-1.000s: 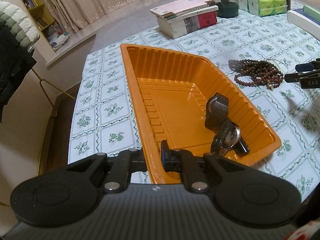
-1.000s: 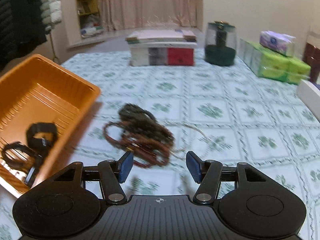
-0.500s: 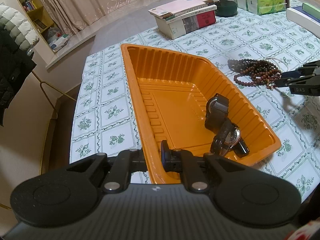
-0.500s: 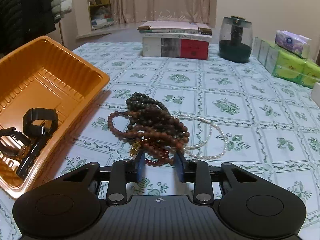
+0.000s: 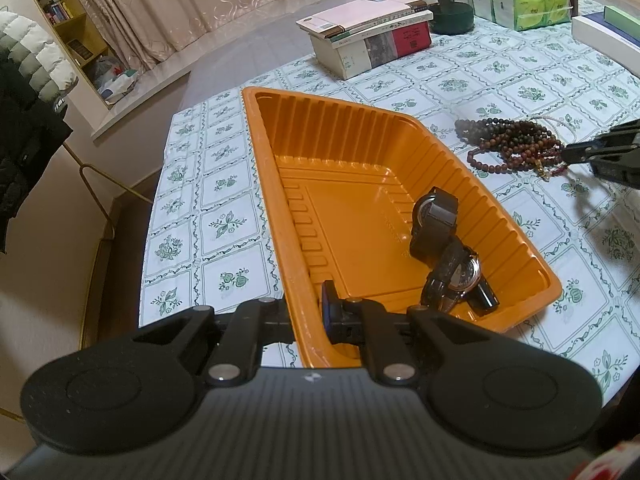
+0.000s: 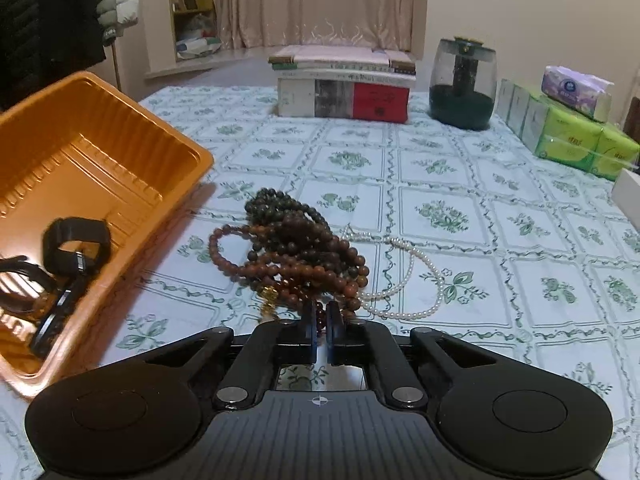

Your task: Organize jewelry

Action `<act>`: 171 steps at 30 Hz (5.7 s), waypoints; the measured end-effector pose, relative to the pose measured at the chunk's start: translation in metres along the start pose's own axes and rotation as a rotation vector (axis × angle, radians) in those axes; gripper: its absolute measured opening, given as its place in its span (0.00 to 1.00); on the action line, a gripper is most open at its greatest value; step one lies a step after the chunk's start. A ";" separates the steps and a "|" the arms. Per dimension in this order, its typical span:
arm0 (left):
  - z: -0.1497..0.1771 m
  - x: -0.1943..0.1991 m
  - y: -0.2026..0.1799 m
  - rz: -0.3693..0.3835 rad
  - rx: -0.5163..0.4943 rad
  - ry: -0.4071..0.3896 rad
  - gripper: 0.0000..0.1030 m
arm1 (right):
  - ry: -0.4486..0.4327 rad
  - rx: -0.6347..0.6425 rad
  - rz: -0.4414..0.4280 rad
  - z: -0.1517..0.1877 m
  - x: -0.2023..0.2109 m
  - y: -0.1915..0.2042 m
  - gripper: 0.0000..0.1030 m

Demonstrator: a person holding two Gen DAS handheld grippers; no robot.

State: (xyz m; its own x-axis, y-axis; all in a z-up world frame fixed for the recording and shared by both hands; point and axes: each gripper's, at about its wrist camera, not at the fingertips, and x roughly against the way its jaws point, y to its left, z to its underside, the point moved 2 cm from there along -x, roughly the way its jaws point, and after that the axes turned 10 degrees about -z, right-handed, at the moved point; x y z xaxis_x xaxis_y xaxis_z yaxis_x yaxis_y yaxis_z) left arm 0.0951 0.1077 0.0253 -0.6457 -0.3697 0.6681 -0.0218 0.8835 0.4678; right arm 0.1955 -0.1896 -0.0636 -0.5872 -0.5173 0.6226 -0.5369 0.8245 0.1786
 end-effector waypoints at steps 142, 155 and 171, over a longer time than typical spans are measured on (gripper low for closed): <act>0.005 -0.001 0.004 0.019 0.040 -0.031 0.09 | -0.023 0.435 -0.437 -0.146 0.022 0.178 0.06; 0.006 -0.001 0.004 0.017 0.041 -0.031 0.09 | 0.190 0.258 -0.469 -0.095 -0.029 0.138 0.06; 0.005 -0.001 0.002 0.010 0.039 -0.028 0.09 | 0.042 -0.066 -0.259 -0.016 0.034 0.027 0.57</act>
State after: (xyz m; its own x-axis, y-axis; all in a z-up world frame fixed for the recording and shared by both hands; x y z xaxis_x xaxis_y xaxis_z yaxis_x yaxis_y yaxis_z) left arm 0.0918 0.1109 0.0228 -0.6673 -0.3529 0.6559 -0.0445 0.8980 0.4378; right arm 0.1702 -0.1810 -0.0256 -0.4086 -0.7042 0.5807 -0.6244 0.6797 0.3849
